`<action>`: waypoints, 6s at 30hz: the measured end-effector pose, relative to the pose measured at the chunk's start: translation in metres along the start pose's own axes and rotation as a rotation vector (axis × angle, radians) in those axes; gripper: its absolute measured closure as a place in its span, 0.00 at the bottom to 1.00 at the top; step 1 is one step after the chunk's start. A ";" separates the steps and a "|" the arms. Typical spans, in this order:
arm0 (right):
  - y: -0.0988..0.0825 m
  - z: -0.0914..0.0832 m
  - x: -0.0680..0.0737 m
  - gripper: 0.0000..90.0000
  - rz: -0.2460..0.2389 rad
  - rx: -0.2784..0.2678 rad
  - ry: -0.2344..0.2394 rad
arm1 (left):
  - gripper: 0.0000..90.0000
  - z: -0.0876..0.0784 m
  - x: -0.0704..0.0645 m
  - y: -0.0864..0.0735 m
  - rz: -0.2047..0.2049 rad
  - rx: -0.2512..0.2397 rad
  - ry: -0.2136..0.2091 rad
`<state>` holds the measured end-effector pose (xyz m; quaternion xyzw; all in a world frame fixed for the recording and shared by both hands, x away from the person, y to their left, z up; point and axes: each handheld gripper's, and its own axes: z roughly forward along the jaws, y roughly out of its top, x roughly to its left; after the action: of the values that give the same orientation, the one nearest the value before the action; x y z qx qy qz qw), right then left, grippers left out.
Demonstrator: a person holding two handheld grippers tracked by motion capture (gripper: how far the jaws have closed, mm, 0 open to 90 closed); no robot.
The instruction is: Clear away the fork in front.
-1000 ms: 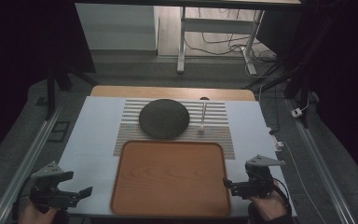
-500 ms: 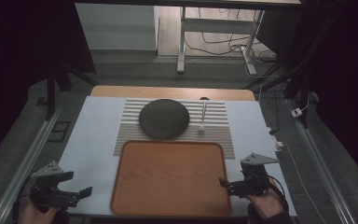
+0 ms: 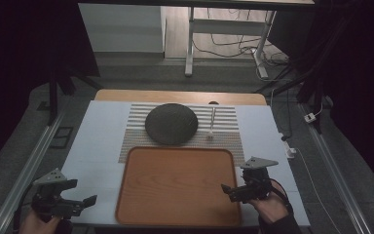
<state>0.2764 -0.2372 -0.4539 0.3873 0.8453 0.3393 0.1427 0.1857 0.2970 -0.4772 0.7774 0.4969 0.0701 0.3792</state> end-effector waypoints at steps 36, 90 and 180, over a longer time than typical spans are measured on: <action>0.051 0.069 -0.001 0.00 -0.241 0.107 -0.082 | 0.00 0.001 0.001 0.001 -0.003 0.012 -0.007; 0.109 0.187 -0.028 0.70 -0.733 0.305 -0.448 | 0.00 0.003 0.000 0.002 0.015 0.025 -0.021; 0.036 -0.005 0.002 0.99 -0.252 -0.140 0.285 | 0.00 0.055 -0.030 0.075 0.275 -0.003 -0.232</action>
<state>0.2926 -0.2210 -0.4256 0.2155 0.8730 0.4282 0.0895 0.2515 0.2276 -0.4587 0.8403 0.3388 0.0321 0.4220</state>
